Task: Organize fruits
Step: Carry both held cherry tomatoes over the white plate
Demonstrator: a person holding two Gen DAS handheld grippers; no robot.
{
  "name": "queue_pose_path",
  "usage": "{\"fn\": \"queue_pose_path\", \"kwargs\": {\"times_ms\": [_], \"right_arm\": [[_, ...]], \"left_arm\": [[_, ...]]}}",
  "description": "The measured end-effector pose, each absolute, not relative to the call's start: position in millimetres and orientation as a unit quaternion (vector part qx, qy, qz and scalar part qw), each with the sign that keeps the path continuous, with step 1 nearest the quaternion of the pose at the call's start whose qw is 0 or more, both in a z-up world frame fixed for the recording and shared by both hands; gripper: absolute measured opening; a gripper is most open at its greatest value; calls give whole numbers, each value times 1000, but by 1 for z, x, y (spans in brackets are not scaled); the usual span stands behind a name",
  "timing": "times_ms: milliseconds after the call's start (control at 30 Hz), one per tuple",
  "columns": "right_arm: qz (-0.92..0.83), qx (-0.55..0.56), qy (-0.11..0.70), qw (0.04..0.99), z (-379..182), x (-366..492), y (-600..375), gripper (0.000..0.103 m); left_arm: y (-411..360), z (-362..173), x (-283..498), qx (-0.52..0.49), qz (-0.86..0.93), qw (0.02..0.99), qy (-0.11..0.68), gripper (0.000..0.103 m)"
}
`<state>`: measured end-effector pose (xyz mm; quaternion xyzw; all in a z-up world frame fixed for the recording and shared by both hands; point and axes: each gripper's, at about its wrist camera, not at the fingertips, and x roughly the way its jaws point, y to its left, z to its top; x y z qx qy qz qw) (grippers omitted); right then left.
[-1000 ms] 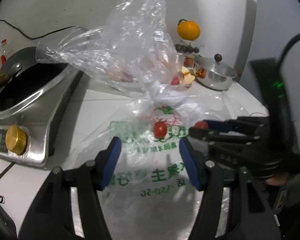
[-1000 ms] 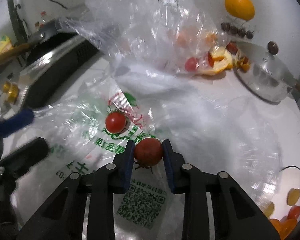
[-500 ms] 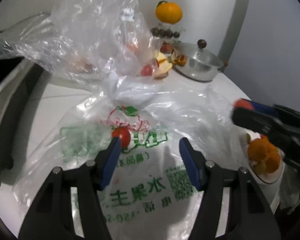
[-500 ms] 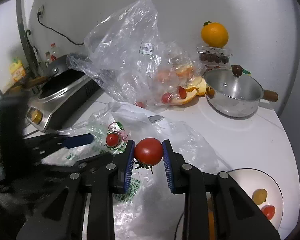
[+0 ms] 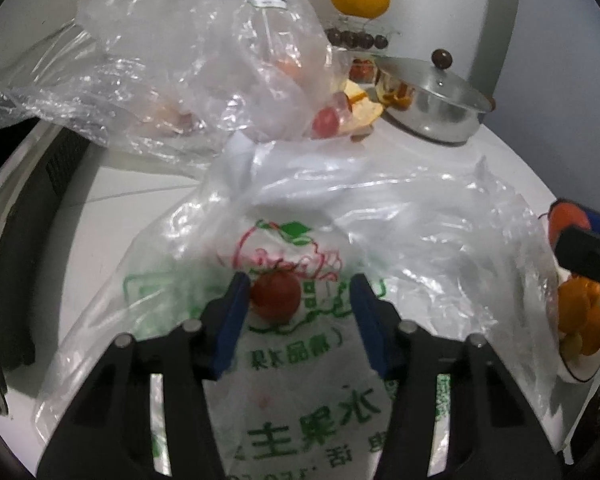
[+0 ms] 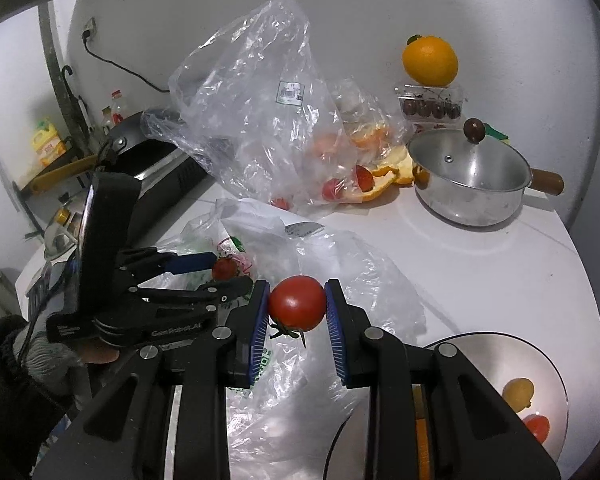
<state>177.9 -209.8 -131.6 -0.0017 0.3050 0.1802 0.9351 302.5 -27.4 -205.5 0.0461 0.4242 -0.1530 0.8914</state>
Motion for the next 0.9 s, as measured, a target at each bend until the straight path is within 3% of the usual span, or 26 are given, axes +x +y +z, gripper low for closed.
{"fn": "queue_pose_path", "kwargs": {"times_ms": [133,367,900], "right_arm": [[180,-3,305,935,-132,177,-209,30],[172,-7,306,936,-131,174,-209,30],[148,-15,302,942,-127,152,-220,30]], "left_arm": [[-29,-215,313,47,-142,886,439,48],[-27,-212,303,45,-157,888,430,27],[-16,-182,248,-7,-155,905,396,27]]}}
